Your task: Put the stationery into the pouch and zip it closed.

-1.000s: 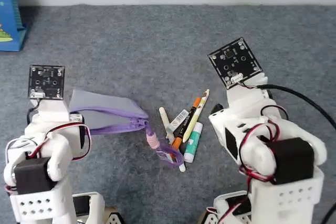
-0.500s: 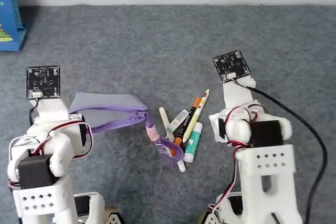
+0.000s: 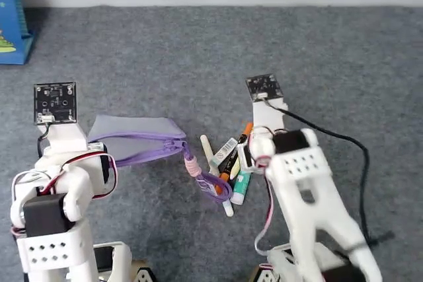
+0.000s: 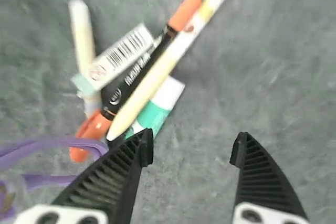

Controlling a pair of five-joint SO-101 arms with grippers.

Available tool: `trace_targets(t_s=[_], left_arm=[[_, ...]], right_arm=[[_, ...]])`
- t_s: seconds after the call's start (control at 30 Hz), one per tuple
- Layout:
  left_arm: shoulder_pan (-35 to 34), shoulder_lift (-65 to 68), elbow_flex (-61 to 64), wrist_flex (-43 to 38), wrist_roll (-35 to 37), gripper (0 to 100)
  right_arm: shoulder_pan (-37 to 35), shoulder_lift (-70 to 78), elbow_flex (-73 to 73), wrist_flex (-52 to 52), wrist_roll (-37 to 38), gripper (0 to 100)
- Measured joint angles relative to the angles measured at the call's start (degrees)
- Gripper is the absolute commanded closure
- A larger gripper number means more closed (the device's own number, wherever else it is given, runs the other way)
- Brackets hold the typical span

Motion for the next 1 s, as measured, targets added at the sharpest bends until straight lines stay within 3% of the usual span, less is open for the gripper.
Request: trace_targets(t_s=[0.33, 0.63, 1.0], left_arm=[[0.00, 0.00, 0.00, 0.00, 0.09, 99], [0.00, 0.00, 0.00, 0.00, 0.09, 99], [0.00, 0.00, 0.00, 0.00, 0.09, 99]], right_arm=[[-1.32, 19.87, -8.35, -0.18, -3.43, 75.7], [-5.98, 23.30, -11.69, -2.11, -3.43, 75.7], [2.55, 23.38, -11.69, -3.78, -3.43, 75.8]])
